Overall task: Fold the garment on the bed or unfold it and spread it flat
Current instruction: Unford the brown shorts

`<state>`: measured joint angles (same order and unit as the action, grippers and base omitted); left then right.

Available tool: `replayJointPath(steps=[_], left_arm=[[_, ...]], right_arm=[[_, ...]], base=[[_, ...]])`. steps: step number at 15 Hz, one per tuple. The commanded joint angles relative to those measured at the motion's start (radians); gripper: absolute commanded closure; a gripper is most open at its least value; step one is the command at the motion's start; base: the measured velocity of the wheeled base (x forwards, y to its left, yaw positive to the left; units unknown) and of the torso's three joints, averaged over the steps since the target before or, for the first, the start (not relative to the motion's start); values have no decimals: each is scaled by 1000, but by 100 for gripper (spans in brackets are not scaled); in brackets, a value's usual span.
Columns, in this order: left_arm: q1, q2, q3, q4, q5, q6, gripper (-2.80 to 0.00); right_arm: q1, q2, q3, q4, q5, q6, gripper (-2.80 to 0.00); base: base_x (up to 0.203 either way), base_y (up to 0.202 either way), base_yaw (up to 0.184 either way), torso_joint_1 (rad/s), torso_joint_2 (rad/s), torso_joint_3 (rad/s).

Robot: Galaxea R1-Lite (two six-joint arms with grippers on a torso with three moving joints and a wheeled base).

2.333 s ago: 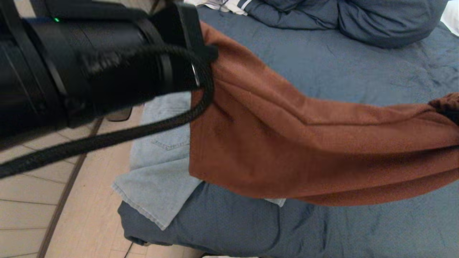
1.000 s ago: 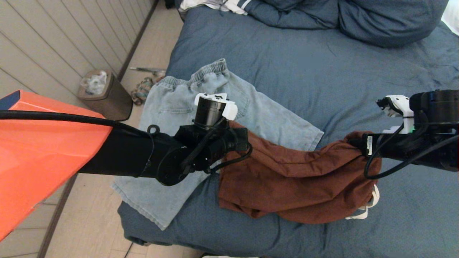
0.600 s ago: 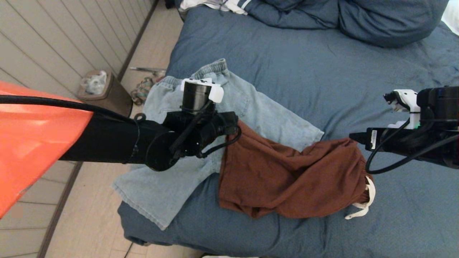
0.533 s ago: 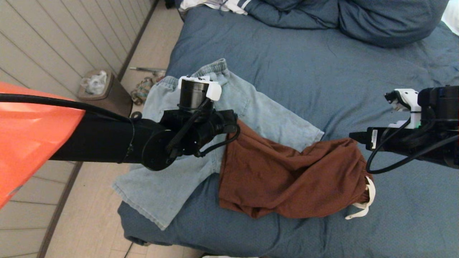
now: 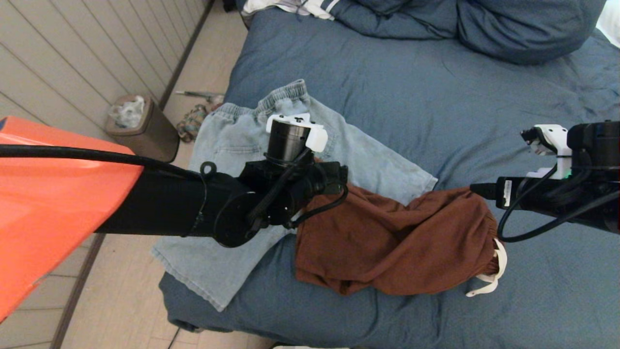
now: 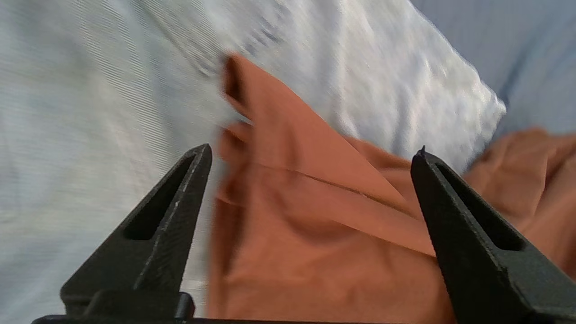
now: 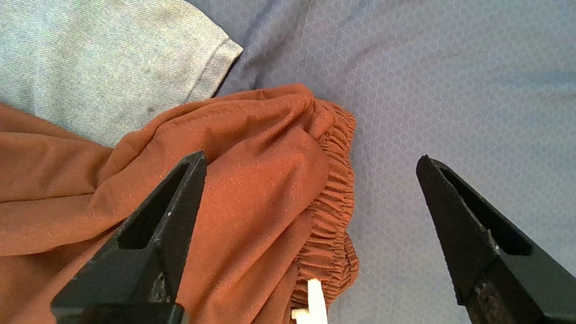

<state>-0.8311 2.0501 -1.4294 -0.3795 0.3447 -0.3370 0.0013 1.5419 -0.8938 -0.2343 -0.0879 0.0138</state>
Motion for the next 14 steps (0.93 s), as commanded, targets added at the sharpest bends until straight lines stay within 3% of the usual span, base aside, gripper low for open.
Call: replayJointPath(steps=[1,14], left_arm=[[-14,57,-9,-2,2,-2,-280],[-80,11,9,-2,14,-2,-280]], right_arm=[[2,2,1,-2,1,0,-280],[3,9,35,-8,22,6,-280]], base=[[0,0,0,0,0,0],[0,0,0,0,0,0]])
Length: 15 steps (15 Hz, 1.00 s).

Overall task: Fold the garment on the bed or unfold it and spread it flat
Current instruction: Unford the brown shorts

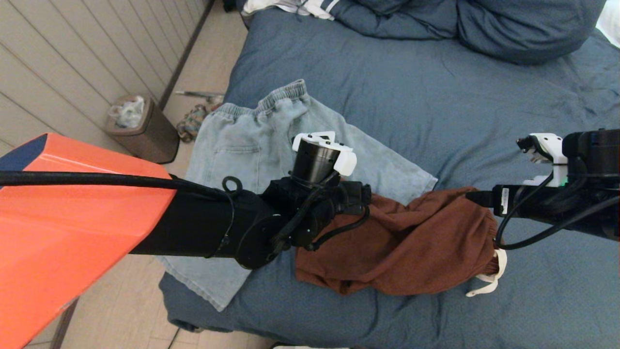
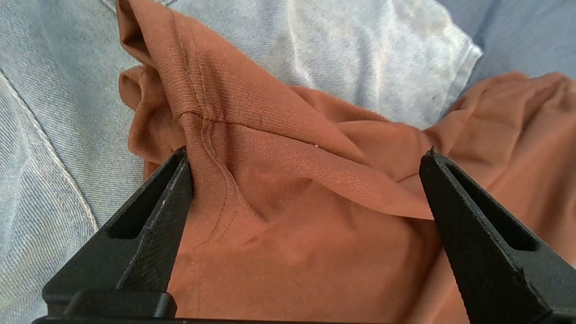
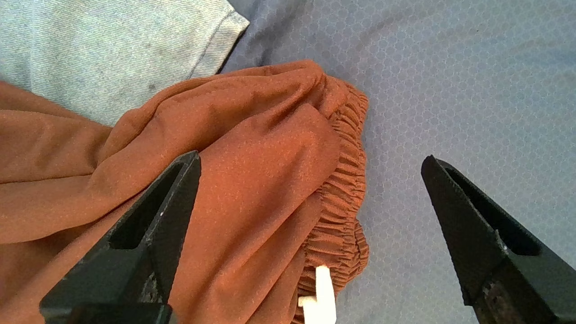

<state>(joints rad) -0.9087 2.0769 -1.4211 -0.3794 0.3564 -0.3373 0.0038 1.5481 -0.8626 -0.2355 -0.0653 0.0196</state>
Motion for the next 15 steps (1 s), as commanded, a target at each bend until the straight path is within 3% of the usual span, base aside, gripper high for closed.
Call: replayJointPath(steps=[1,7,8,12,15], left_arm=[[-3,-25,1,-3,3,-2,-280],[-22,-6,11,-3,3,-2,-280],[-22,-6,11,-3,2,-2,0],[-21,38,-2,-9,1,-3,0],[30,89,-16,-38,2,0,0]], right_arm=[[1,4,9,-24,-2,0,-280],[2,10,36,-108,-1,-4,-280],[2,9,36,-108,-1,-4,-280],[1,3,42,-110,-1,-4,-280],[-2,-2,51,-110,0,-3,-280]], base=[[0,0,0,0,0,0],[0,0,0,0,0,0],[0,0,0,0,0,0],[0,0,0,0,0,0],[0,0,0,0,0,0]])
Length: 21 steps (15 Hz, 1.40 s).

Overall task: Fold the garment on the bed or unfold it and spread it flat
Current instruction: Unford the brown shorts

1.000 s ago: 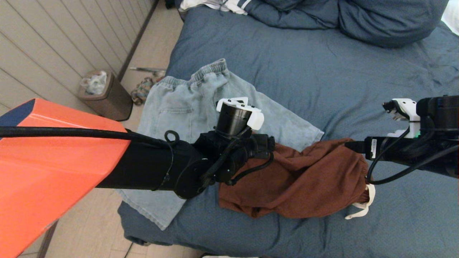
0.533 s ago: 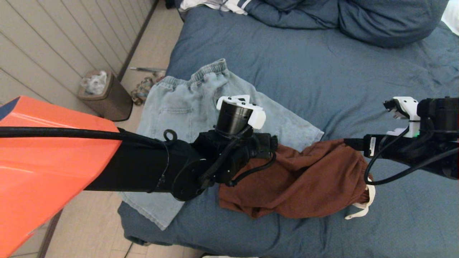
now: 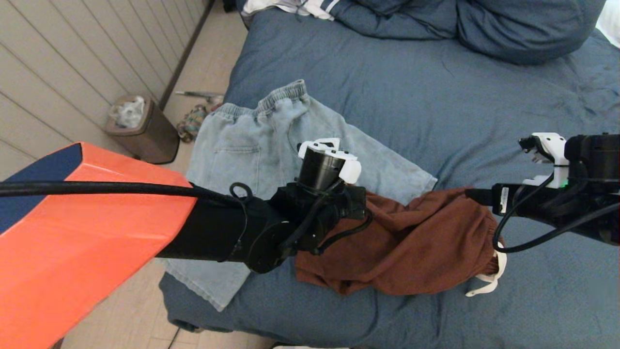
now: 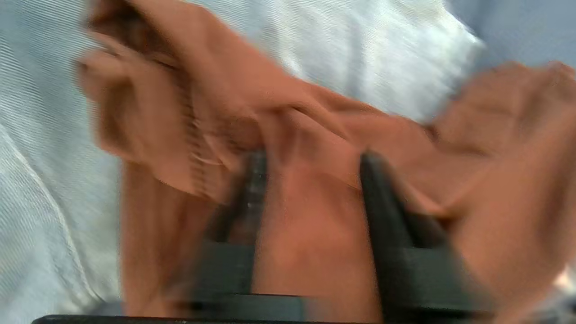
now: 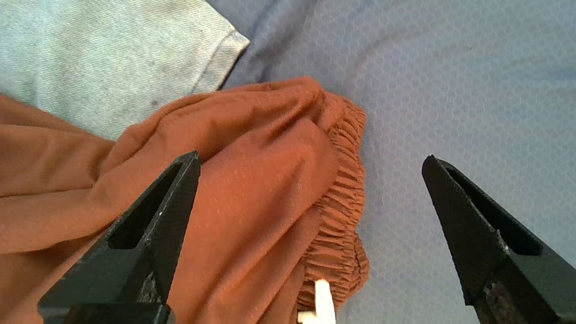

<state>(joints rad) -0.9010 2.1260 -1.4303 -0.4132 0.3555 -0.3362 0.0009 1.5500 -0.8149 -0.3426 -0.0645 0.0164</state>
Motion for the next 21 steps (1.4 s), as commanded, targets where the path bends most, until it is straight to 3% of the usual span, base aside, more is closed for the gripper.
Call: replayJointPath(steps=[1,5,11,16,19,21], left_arm=[[45,61,-20,-4,1,0,0],[95,77,-52,3,-4,3,0],[85,-106,1,7,-4,5,0],[71,-94,11,7,-7,5,0],[69,-80,10,7,-8,5,0],[65,-74,10,4,-7,5,0]], right_arm=[[2,-4,8,-3,0,0,-280],[5,-8,7,-3,0,0,-280],[5,29,-9,-2,-3,-2,-280],[4,153,-4,-15,-1,2,-280],[6,243,-9,-189,-3,0,-280],[10,267,17,-226,-3,0,-280]], base=[[0,0,0,0,0,0],[0,0,0,0,0,0],[0,0,0,0,0,0],[0,0,0,0,0,0],[0,0,0,0,0,0],[0,0,0,0,0,0]])
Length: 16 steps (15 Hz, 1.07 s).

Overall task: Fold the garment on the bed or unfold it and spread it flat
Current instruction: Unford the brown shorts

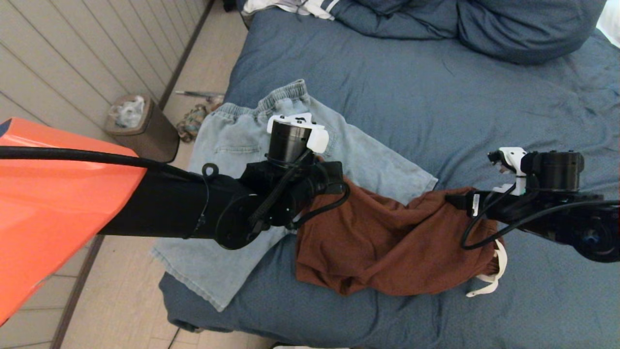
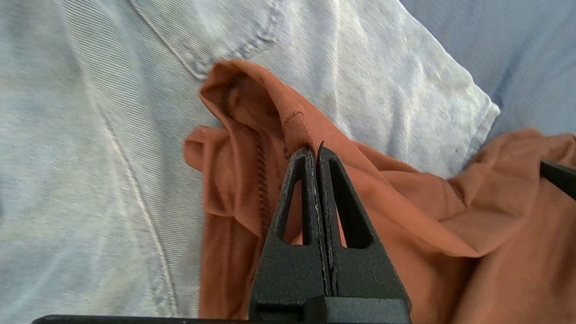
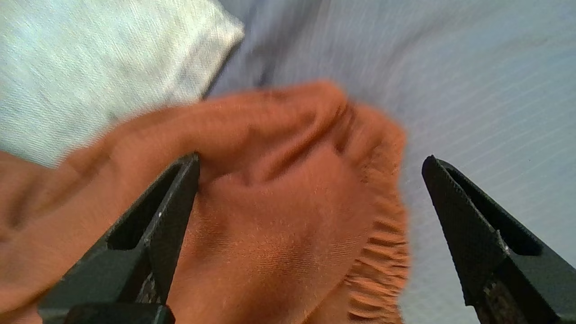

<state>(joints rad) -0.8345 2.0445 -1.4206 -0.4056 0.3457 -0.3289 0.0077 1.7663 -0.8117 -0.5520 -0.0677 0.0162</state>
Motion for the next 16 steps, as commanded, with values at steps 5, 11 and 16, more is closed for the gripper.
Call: replayJointPath(steps=[5,11,16], left_arm=[[-2,9,0,-4,2,-2,0],[-11,-75,1,-1,12,3,0],[-43,-255,80,4,14,5,0]], right_arm=[[5,66,29,-18,-1,4,0],[6,-37,26,-53,-6,7,0],[9,-273,75,-56,-16,4,0]], base=[[0,0,0,0,0,0],[0,0,0,0,0,0],[0,0,0,0,0,0]])
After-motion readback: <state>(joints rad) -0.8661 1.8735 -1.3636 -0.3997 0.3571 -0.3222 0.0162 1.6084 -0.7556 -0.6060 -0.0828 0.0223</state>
